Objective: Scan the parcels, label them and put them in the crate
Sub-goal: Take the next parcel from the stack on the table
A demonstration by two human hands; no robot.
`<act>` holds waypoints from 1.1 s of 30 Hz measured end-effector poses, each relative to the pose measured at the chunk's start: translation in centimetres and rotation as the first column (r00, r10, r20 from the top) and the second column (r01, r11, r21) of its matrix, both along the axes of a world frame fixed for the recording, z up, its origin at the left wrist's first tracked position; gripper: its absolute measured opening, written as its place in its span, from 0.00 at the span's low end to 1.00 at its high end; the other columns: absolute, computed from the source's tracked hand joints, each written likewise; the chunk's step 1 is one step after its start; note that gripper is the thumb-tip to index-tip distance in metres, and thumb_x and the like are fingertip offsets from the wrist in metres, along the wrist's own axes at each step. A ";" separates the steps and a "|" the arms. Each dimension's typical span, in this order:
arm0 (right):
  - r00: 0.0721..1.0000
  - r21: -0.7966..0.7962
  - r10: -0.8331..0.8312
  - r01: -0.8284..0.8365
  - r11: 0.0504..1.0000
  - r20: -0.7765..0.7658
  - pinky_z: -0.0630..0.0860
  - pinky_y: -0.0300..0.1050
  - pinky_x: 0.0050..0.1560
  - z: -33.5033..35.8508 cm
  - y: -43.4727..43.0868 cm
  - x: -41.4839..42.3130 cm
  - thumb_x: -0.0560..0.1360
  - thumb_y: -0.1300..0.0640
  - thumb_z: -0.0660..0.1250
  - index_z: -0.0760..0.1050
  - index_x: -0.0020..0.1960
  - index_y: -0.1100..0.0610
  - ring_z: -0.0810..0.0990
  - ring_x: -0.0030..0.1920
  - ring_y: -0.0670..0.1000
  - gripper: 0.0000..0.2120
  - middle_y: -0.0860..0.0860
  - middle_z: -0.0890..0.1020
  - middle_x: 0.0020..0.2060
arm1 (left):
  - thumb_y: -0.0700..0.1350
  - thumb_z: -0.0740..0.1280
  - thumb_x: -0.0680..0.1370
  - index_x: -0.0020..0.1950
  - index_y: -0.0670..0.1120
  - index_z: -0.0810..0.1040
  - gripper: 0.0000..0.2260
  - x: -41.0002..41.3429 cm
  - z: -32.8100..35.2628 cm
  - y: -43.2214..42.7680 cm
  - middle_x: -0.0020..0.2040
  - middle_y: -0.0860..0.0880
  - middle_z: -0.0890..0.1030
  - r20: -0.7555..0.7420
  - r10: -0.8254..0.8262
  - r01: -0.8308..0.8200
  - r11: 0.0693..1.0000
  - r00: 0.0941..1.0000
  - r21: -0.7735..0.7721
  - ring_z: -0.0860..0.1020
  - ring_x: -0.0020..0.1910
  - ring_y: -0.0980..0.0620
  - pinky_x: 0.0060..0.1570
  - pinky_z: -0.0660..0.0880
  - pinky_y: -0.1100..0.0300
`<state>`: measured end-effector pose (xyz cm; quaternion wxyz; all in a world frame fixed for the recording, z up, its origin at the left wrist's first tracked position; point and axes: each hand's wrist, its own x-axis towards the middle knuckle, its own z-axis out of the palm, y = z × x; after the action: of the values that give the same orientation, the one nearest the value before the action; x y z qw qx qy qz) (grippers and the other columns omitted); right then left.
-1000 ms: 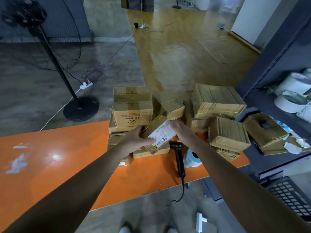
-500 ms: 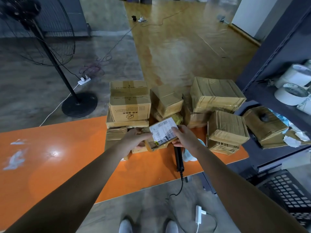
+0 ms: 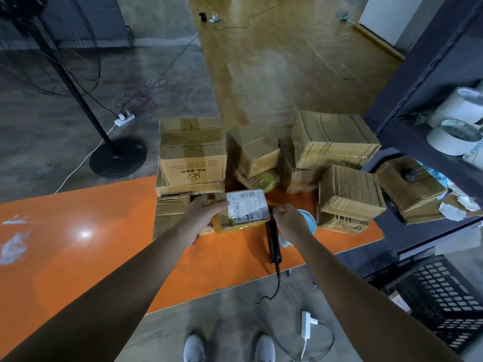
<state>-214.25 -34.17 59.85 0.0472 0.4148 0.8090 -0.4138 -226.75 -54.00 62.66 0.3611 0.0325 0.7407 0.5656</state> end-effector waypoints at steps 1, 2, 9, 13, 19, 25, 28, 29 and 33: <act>0.998 0.061 0.037 -0.040 0.997 0.052 0.69 0.46 0.45 -0.5 0.0 0.1 0.82 0.49 0.56 0.71 0.65 0.58 0.78 0.53 0.57 0.17 0.56 0.79 0.57 | 0.51 0.73 0.74 0.59 0.50 0.76 0.16 0.0 -0.2 -0.1 0.56 0.50 0.81 -0.005 0.002 -0.002 1.000 1.000 -0.002 0.79 0.54 0.51 0.55 0.77 0.47; 0.994 0.082 0.061 -0.068 0.994 0.086 0.67 0.44 0.45 -1.0 0.0 0.0 0.82 0.49 0.56 0.71 0.66 0.59 0.78 0.55 0.58 0.18 0.56 0.79 0.58 | 0.50 0.73 0.74 0.60 0.50 0.76 0.17 0.0 -0.3 -0.2 0.56 0.50 0.81 -0.010 0.005 -0.005 1.000 1.000 -0.007 0.79 0.52 0.53 0.54 0.77 0.48; 0.973 0.154 0.044 -0.081 0.985 0.227 0.73 0.48 0.41 -1.7 -0.7 -1.8 0.80 0.51 0.62 0.66 0.65 0.64 0.79 0.49 0.59 0.20 0.60 0.80 0.53 | 0.50 0.71 0.76 0.64 0.52 0.74 0.17 -0.2 -1.5 -0.6 0.58 0.50 0.80 0.018 0.028 -0.027 0.998 0.999 -0.053 0.77 0.56 0.51 0.56 0.77 0.48; 0.910 0.142 0.128 -0.197 0.970 0.394 0.78 0.52 0.51 -1.9 -1.1 -1.7 0.78 0.51 0.67 0.58 0.72 0.63 0.79 0.57 0.60 0.30 0.59 0.79 0.58 | 0.51 0.70 0.76 0.64 0.52 0.74 0.17 -0.4 -2.2 -0.8 0.60 0.49 0.79 0.030 0.032 -0.030 0.998 0.999 -0.059 0.77 0.59 0.48 0.51 0.76 0.52; 0.922 0.222 0.073 -0.168 0.961 0.381 0.69 0.42 0.32 -1.8 -1.8 -1.5 0.75 0.50 0.69 0.73 0.56 0.59 0.80 0.42 0.53 0.16 0.51 0.78 0.39 | 0.53 0.70 0.76 0.62 0.54 0.73 0.16 -0.5 -2.6 -1.5 0.59 0.51 0.78 0.046 0.025 -0.023 0.998 0.999 -0.055 0.75 0.59 0.48 0.49 0.75 0.53; 0.995 0.074 -0.090 0.093 0.993 -0.038 0.66 0.42 0.31 2.1 -0.9 -1.3 0.75 0.49 0.64 0.72 0.51 0.59 0.77 0.37 0.54 0.13 0.54 0.77 0.38 | 0.50 0.70 0.76 0.59 0.51 0.75 0.13 -1.5 -1.8 -1.4 0.49 0.55 0.81 0.018 0.078 -0.078 0.997 0.997 0.000 0.78 0.50 0.54 0.46 0.76 0.52; 0.984 -0.010 -0.096 0.096 0.995 -0.150 0.73 0.51 0.40 4.8 -0.8 -1.2 0.74 0.51 0.62 0.73 0.52 0.61 0.78 0.41 0.60 0.14 0.57 0.77 0.38 | 0.51 0.70 0.77 0.60 0.51 0.73 0.14 -1.9 -1.0 -1.0 0.50 0.54 0.81 0.006 0.076 -0.076 0.997 0.997 0.016 0.77 0.47 0.56 0.41 0.74 0.56; 0.980 -0.024 -0.101 0.099 0.995 -0.172 0.75 0.53 0.41 5.6 -0.9 -1.1 0.73 0.52 0.63 0.74 0.49 0.60 0.79 0.40 0.60 0.12 0.56 0.77 0.37 | 0.51 0.70 0.77 0.60 0.51 0.74 0.14 -1.9 -0.9 -0.9 0.51 0.53 0.81 -0.011 0.066 -0.066 0.998 0.998 0.012 0.78 0.47 0.55 0.41 0.74 0.56; 0.975 -0.116 -0.119 0.099 0.988 -0.188 0.73 0.49 0.36 8.3 -2.5 -0.6 0.70 0.53 0.64 0.74 0.35 0.57 0.76 0.31 0.54 0.08 0.53 0.76 0.27 | 0.52 0.68 0.78 0.54 0.52 0.76 0.08 -2.0 -0.5 -0.2 0.47 0.53 0.80 -0.108 -0.007 0.004 1.000 0.994 -0.029 0.78 0.45 0.55 0.39 0.76 0.59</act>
<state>-214.87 -36.65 68.11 -0.0331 0.4130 0.7627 -0.4966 -228.72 -54.17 62.14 0.3227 0.0599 0.7671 0.5512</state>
